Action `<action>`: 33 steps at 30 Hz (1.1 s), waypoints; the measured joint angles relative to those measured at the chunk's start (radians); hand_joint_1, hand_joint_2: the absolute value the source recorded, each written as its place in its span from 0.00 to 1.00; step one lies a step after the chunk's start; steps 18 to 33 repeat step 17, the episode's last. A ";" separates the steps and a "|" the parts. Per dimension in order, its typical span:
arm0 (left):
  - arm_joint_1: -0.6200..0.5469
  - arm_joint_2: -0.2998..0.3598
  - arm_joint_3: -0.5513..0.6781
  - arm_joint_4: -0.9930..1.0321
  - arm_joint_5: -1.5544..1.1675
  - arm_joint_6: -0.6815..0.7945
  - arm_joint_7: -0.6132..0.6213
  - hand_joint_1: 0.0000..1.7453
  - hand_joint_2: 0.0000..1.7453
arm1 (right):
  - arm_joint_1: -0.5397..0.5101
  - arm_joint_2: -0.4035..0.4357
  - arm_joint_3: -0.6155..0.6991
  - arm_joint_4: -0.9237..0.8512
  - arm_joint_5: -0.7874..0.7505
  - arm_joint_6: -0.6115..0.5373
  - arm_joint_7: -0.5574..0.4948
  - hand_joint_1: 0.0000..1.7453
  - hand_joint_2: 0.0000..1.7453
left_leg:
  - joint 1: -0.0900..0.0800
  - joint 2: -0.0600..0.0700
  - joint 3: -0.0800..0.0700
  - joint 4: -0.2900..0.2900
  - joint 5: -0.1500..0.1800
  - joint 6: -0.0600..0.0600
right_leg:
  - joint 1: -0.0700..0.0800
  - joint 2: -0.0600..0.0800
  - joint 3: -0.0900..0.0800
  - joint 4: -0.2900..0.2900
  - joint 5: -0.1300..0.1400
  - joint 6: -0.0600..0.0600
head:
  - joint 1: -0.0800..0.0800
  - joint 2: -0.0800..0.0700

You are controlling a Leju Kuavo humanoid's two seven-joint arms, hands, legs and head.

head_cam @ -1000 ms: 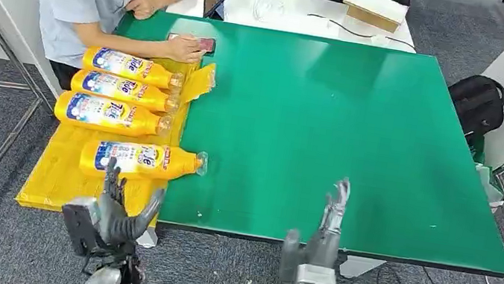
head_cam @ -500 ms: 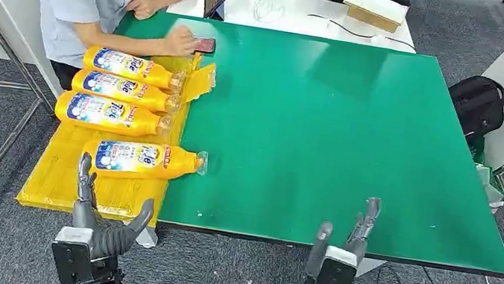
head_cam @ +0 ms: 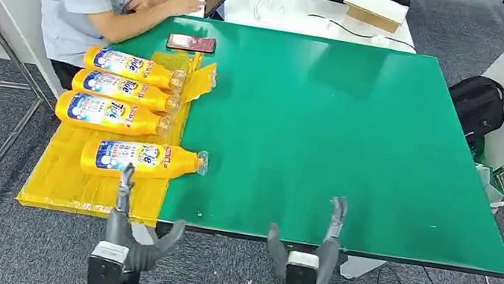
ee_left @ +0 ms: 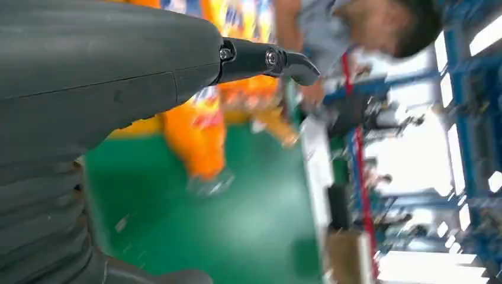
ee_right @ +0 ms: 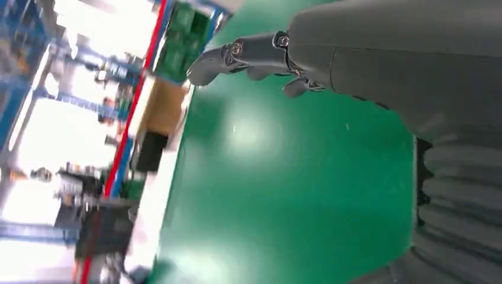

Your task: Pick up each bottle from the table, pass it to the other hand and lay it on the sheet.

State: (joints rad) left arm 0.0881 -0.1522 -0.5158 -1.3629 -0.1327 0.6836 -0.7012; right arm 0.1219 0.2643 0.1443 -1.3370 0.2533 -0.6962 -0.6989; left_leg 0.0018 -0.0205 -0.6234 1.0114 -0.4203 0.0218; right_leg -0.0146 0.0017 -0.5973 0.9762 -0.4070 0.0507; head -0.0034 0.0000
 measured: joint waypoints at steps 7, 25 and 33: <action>-0.026 0.016 -0.032 0.084 0.047 0.005 0.000 0.00 1.00 | -0.001 -0.042 0.105 0.060 -0.024 0.000 0.000 0.00 1.00 | 0.000 0.000 0.000 0.000 0.000 0.000 | 0.000 0.000 0.000 0.000 0.000 0.000 | 0.000 0.000; -0.019 0.018 -0.031 0.084 -0.020 0.017 0.000 0.00 1.00 | 0.000 -0.076 0.159 0.087 -0.001 0.000 0.006 0.00 1.00 | 0.000 0.000 0.000 0.000 0.000 0.000 | 0.000 0.000 0.000 0.000 0.000 0.000 | 0.000 0.000; -0.019 0.018 -0.031 0.084 -0.020 0.017 0.000 0.00 1.00 | 0.000 -0.076 0.159 0.087 -0.001 0.000 0.006 0.00 1.00 | 0.000 0.000 0.000 0.000 0.000 0.000 | 0.000 0.000 0.000 0.000 0.000 0.000 | 0.000 0.000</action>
